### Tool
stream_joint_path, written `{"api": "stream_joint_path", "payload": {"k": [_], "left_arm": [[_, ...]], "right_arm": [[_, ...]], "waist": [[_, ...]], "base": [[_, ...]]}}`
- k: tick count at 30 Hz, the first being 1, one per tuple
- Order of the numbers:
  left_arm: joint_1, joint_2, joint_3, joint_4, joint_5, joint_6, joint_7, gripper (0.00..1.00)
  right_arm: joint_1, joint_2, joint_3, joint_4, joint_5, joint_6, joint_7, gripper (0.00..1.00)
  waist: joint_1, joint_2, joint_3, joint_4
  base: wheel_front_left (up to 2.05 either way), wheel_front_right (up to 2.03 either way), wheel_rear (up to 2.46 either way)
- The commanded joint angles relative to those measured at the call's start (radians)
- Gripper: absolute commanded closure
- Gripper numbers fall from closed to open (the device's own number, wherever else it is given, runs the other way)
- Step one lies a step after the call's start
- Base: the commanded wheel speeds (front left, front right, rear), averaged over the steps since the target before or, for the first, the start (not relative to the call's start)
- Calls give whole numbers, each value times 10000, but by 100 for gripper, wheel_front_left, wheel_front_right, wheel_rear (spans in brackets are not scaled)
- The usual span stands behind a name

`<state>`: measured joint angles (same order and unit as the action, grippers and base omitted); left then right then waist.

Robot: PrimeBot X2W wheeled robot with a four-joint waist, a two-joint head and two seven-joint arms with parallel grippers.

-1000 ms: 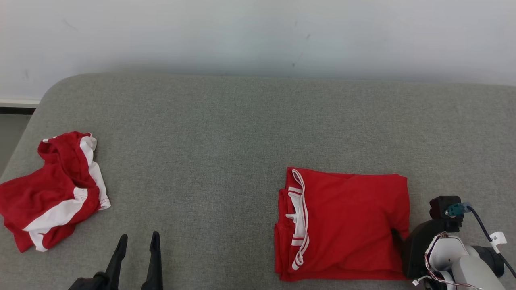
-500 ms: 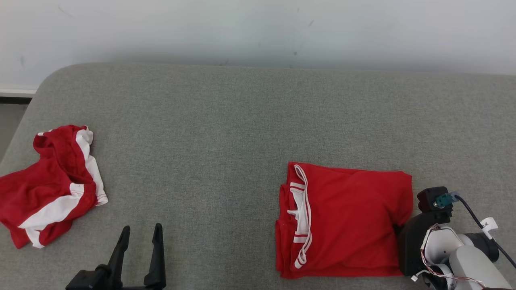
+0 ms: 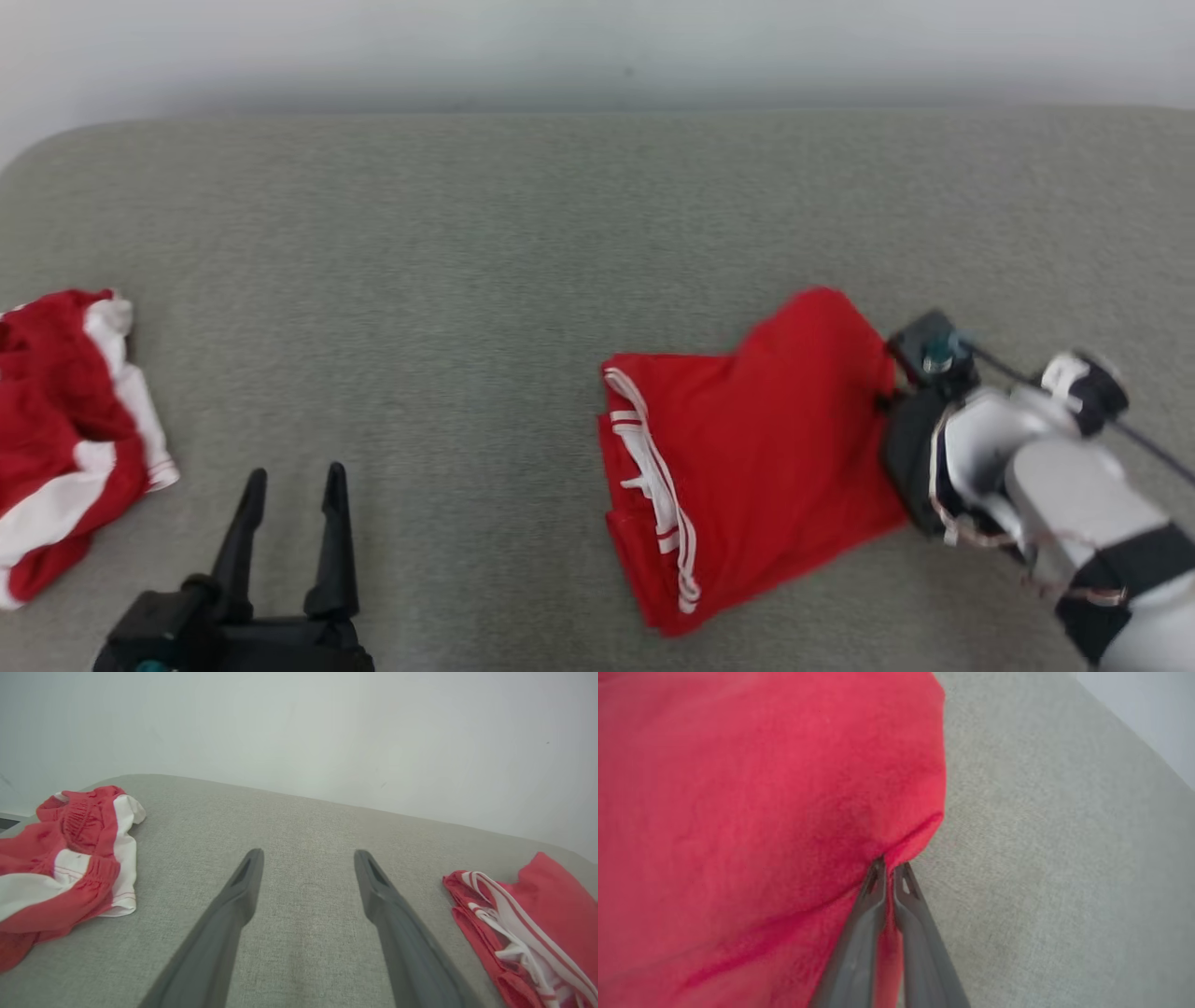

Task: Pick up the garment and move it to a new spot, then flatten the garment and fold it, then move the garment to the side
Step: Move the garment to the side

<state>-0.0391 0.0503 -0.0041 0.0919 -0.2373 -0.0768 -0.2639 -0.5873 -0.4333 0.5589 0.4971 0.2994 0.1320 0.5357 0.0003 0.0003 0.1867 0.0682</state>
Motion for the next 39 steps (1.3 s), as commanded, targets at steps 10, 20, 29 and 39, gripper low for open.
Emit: {"api": "stream_joint_path", "payload": {"k": [10, 20, 29, 39], "left_arm": [[-861, 9, 17, -673, 467, -154, -2, 0], [-1711, 133, -433, -1098, 1008, -444, -4, 0], [-1882, 377, -610, -1439, 1061, -526, -4, 0], [-1781, 473, -688, -1589, 1004, -539, -4, 0]], "right_arm": [[-2350, -668, -58, 1068, 106, -28, -1360, 100], [-3448, -395, -2054, 2772, -1408, -28, -3887, 100], [-3872, -213, -2309, 3208, -3281, -27, -5195, 100], [-3428, 22, -3764, 2414, -5875, -27, -5393, 100]], "waist": [[-3, -3, 1683, -2815], [-3, -3, 2741, -4012], [-3, -3, 2964, -4311], [-3, -3, 2971, -4325]], "base": [[0, 0, 0], [0, 0, 0], [0, 0, 0], [0, 0, 0]]}}
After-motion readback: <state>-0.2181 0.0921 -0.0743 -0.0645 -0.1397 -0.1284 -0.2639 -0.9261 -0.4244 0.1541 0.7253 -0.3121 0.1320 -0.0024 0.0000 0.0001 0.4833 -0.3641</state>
